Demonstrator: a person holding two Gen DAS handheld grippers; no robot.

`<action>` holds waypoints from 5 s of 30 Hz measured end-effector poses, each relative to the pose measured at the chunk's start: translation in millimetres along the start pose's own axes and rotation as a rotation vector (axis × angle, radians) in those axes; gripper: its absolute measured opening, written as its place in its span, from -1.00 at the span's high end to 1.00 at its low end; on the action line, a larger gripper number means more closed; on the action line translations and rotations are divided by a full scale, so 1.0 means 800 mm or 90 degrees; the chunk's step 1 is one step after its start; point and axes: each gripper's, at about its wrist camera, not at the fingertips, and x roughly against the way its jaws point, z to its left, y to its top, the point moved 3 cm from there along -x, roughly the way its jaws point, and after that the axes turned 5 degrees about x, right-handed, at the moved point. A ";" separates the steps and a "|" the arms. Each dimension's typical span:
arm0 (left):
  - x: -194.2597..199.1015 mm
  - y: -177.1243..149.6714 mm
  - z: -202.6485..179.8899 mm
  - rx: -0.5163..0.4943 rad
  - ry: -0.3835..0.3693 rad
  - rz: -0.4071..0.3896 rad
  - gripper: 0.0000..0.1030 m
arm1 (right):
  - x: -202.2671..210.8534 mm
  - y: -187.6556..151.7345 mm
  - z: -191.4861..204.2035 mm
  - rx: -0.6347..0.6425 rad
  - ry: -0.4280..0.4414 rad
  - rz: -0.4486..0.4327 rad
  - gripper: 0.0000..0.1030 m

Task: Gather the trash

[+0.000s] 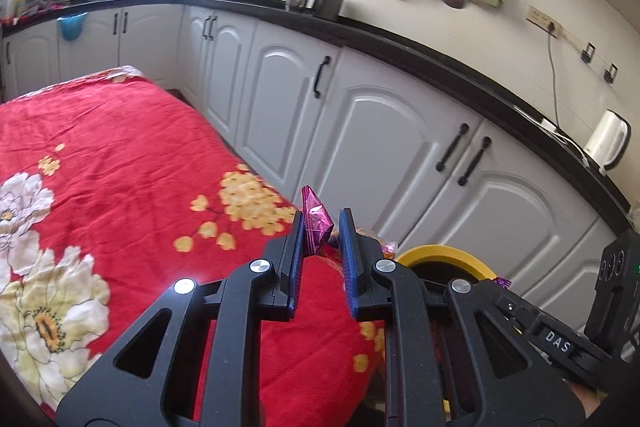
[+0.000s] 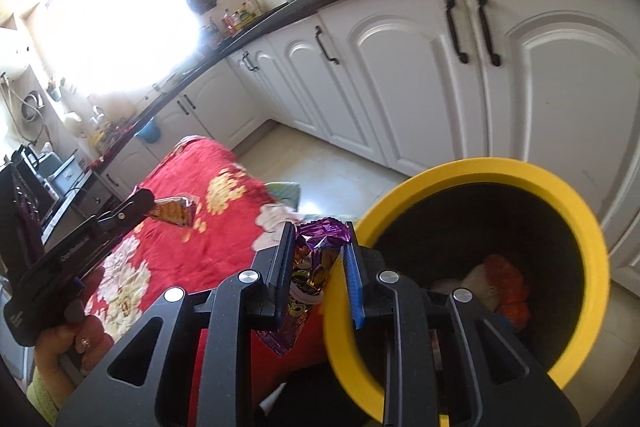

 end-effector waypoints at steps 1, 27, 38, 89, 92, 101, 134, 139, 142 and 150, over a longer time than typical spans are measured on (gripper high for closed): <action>0.000 -0.001 -0.006 -0.005 -0.004 0.001 0.78 | 0.004 0.000 -0.006 -0.001 -0.005 -0.003 0.56; -0.018 -0.053 -0.105 -0.118 -0.065 0.040 0.78 | 0.046 -0.014 -0.091 -0.019 -0.083 -0.022 0.56; -0.038 -0.085 -0.133 -0.157 -0.072 0.077 0.77 | 0.047 -0.034 -0.123 -0.024 -0.103 -0.008 0.56; -0.020 -0.102 -0.106 -0.141 -0.034 0.153 -0.78 | 0.109 -0.064 -0.107 0.023 -0.148 -0.018 -0.73; 0.004 -0.092 -0.099 -0.133 -0.028 0.134 -0.78 | 0.125 -0.069 -0.090 0.048 -0.156 -0.029 -0.82; 0.069 -0.073 -0.080 -0.125 -0.005 0.066 -0.78 | 0.164 -0.075 -0.030 0.116 -0.175 -0.080 -0.87; 0.180 -0.127 -0.041 -0.150 0.032 -0.113 -0.79 | 0.196 -0.138 0.043 0.212 -0.199 -0.276 -0.88; 0.180 -0.127 -0.040 -0.150 0.031 -0.114 -0.79 | 0.196 -0.138 0.043 0.212 -0.201 -0.278 -0.88; 0.182 -0.125 -0.040 -0.150 0.031 -0.117 -0.79 | 0.196 -0.138 0.043 0.213 -0.199 -0.279 -0.88; 0.183 -0.125 -0.040 -0.149 0.031 -0.120 -0.79 | 0.195 -0.137 0.043 0.213 -0.199 -0.279 -0.88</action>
